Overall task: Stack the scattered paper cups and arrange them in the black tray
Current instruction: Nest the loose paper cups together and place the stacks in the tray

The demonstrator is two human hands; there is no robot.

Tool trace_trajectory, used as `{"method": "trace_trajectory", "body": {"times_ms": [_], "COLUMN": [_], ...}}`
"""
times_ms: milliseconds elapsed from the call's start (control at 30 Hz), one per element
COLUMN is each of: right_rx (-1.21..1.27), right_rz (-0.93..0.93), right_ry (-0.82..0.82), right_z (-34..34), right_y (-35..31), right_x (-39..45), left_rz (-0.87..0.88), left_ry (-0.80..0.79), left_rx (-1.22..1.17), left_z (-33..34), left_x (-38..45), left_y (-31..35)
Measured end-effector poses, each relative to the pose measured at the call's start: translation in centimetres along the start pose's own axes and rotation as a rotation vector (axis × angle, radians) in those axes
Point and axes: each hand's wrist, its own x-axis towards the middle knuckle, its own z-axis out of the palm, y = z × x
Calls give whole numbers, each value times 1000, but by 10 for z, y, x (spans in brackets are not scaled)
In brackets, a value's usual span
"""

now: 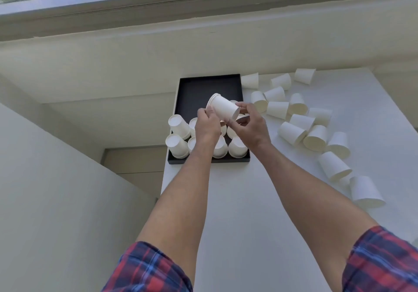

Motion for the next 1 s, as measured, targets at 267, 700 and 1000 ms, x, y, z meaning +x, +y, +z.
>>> {"method": "trace_trajectory", "body": {"times_ms": [267,700,1000], "right_rx": [-321,-803,-982], "right_rz": [-38,-42,-68], "right_ry": [90,-278,-422], "right_z": [26,89,100], "right_y": [-12,13,13], "right_x": [79,123,139], "left_rz": [291,506,500], "left_ry": [-41,-308,-334], "left_rx": [708,1288,1283], "left_z": [-15,-5,-9], "left_x": [32,55,61], "left_y": [-5,-18,-16]}}
